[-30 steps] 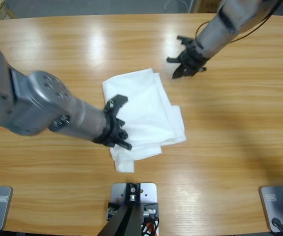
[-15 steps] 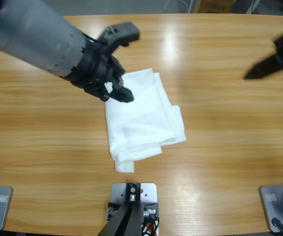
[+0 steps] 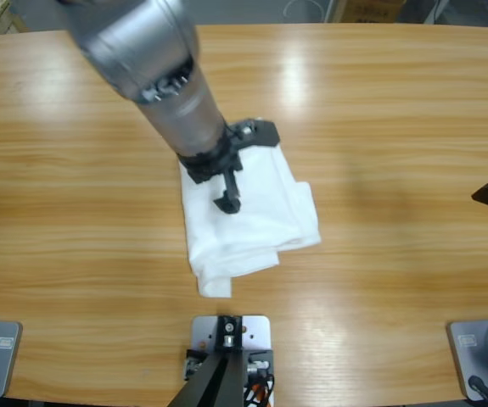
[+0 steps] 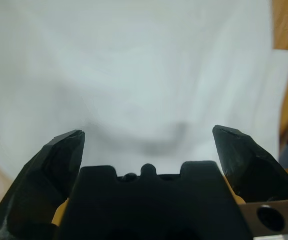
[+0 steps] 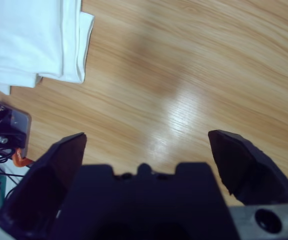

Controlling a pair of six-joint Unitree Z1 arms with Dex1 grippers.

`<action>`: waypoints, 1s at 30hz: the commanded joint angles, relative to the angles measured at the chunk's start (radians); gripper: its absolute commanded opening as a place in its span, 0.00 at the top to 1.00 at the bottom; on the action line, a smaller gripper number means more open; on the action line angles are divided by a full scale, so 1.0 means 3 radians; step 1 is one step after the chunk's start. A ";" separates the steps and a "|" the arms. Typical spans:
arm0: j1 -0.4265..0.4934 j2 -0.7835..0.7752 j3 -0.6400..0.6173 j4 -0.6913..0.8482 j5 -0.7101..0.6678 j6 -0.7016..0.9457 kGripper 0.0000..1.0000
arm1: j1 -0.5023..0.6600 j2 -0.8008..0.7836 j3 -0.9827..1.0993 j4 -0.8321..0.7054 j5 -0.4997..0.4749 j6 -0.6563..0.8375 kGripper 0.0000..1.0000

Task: Fold clothes

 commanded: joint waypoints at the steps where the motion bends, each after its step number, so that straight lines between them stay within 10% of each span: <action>1: -0.0049 0.0613 -0.0141 0.0050 0.0126 0.0035 0.00 | 0.0035 -0.0049 0.0125 -0.0002 -0.0039 0.0041 0.00; 11: 0.0088 0.1003 -0.0394 0.0236 0.0967 -0.0218 0.00 | 0.0035 -0.0070 0.0162 -0.0064 -0.0074 0.0053 0.00; 22: 0.1907 0.1625 -0.2144 0.0428 0.0201 -0.0844 0.02 | 0.0035 -0.0006 0.0219 -0.0135 -0.0083 0.0066 0.00; 30: 0.2463 0.1900 -0.2823 0.0903 0.0129 -0.2219 0.02 | 0.0035 0.0135 0.0227 -0.0181 -0.0083 0.0066 0.00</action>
